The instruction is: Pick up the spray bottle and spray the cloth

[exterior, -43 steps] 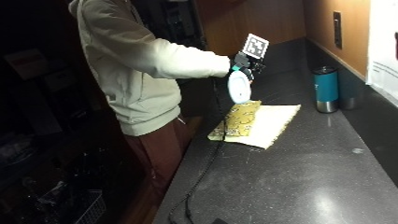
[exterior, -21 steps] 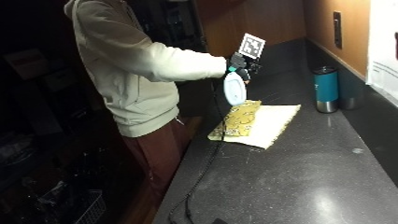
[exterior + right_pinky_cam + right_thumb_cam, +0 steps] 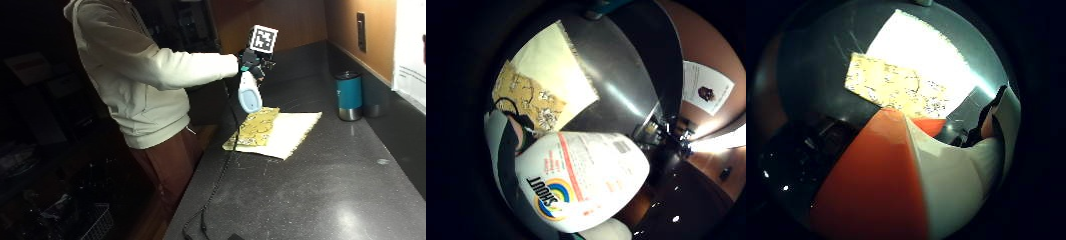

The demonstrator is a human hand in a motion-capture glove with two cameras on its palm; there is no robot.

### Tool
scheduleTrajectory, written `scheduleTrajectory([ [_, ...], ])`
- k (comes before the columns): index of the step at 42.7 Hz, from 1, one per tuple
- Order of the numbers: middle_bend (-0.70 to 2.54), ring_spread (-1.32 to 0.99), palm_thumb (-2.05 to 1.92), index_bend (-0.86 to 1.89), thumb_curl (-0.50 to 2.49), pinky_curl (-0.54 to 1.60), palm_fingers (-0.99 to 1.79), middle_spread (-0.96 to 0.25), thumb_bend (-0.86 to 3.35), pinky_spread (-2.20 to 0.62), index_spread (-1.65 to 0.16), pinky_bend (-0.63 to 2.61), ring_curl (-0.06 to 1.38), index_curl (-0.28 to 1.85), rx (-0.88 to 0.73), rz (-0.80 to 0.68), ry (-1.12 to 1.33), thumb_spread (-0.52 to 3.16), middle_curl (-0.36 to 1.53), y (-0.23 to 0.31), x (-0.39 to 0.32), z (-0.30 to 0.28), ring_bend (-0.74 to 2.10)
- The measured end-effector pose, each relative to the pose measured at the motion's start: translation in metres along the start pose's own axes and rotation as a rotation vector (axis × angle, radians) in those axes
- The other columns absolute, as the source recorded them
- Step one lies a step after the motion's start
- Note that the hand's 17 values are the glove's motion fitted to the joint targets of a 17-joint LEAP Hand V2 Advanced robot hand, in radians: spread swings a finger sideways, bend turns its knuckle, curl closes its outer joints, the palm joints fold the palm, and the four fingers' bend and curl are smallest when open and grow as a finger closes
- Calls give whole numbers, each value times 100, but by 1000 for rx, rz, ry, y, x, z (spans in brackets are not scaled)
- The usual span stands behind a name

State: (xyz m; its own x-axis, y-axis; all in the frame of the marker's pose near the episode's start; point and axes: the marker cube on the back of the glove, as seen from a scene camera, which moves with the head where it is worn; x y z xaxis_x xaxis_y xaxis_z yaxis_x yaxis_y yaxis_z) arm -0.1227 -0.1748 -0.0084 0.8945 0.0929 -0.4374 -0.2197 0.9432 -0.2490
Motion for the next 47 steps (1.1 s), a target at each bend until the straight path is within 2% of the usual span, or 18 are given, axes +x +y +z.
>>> scheduleTrajectory([
  [5, 62, -18, 95, 47, 76, 37, 138, -11, -4, -19, -16, 24, 45, 53, 38, 72, -173, 15, 49, 1, -4, -15, 62],
  [9, 62, -18, 95, 47, 76, 37, 138, -11, -4, -19, -16, 24, 45, 53, 103, -132, -272, 15, 49, 13, 3, -26, 62],
  [17, 62, -18, 95, 47, 76, 37, 138, -11, -4, -19, -16, 24, 45, 53, 300, -221, -598, 15, 49, 13, -22, -65, 62],
  [22, 62, -18, 95, 47, 76, 37, 138, -11, -4, -19, -15, 24, 45, 53, 445, -345, -863, 15, 49, 13, -36, -85, 62],
  [30, 61, -18, 96, 47, 77, 37, 138, -11, -3, -19, -15, 24, 45, 53, 549, -550, -1224, 15, 49, 9, -101, -120, 62],
  [36, 61, -17, 96, 47, 77, 37, 138, -11, -3, -19, -15, 24, 45, 54, 605, -690, -1277, 15, 49, 2, -141, -130, 62],
  [42, 61, -17, 96, 47, 77, 37, 137, -11, -4, -18, -15, 25, 45, 53, 593, -838, -1324, 15, 49, -7, -174, -134, 62],
  [47, 61, -17, 96, 47, 77, 37, 137, -11, -4, -18, -14, 25, 45, 53, 533, -897, -1363, 15, 49, -21, -220, -132, 62],
])
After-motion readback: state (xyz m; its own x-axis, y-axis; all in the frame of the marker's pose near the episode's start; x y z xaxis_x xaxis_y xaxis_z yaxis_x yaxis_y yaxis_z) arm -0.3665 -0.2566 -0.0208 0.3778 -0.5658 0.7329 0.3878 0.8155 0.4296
